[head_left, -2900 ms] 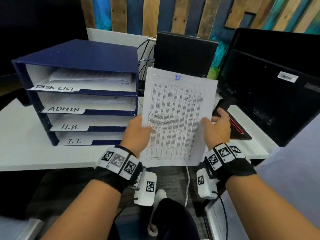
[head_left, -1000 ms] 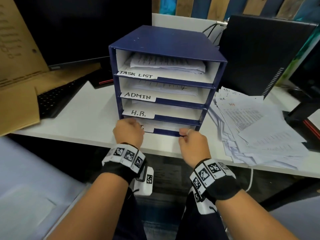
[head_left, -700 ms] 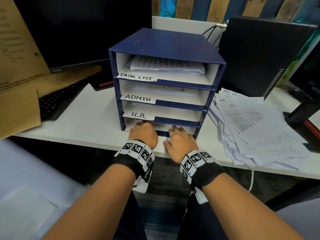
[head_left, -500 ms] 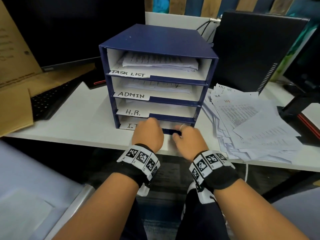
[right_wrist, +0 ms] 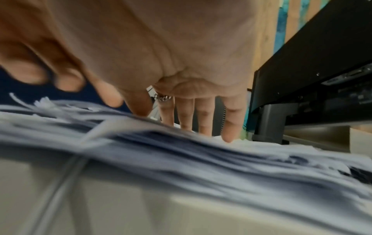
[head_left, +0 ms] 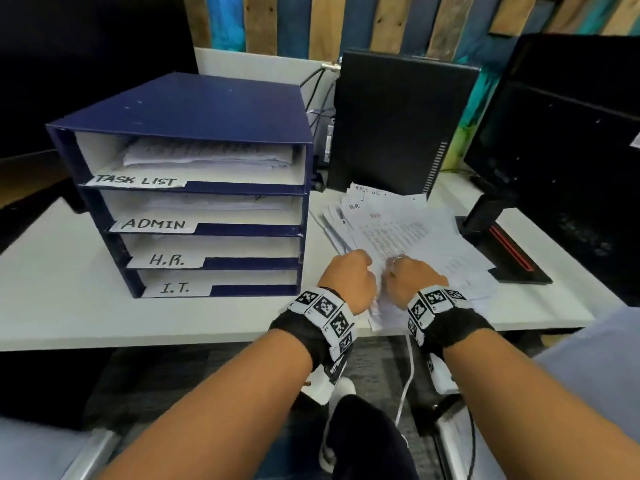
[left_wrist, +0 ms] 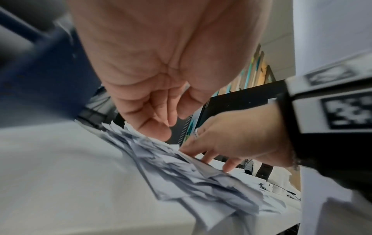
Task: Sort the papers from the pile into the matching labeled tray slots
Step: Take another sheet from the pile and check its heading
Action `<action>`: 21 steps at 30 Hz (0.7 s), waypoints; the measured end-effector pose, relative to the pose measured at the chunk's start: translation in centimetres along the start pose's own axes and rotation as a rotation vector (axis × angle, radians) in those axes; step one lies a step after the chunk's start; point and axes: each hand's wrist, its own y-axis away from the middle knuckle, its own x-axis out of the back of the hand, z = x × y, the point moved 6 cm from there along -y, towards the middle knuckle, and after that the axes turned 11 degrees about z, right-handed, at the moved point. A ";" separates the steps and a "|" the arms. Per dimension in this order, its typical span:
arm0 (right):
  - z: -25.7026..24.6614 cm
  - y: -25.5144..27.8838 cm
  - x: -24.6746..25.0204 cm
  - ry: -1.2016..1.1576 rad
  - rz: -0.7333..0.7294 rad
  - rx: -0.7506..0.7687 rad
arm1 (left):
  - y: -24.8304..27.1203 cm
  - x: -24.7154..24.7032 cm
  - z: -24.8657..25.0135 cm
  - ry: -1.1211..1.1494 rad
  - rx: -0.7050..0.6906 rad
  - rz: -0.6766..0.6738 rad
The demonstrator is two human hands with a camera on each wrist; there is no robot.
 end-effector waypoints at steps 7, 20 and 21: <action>2.2 -1.4 0.3 0.027 0.049 0.035 | -3.9 -2.9 1.4 -0.093 0.101 -0.111; 3.7 -4.7 -0.4 -0.008 -0.161 0.151 | -9.8 -3.5 2.7 0.031 0.322 -0.123; 3.5 -4.7 -0.3 -0.025 -0.161 0.181 | -10.2 -3.5 2.6 0.046 0.341 -0.123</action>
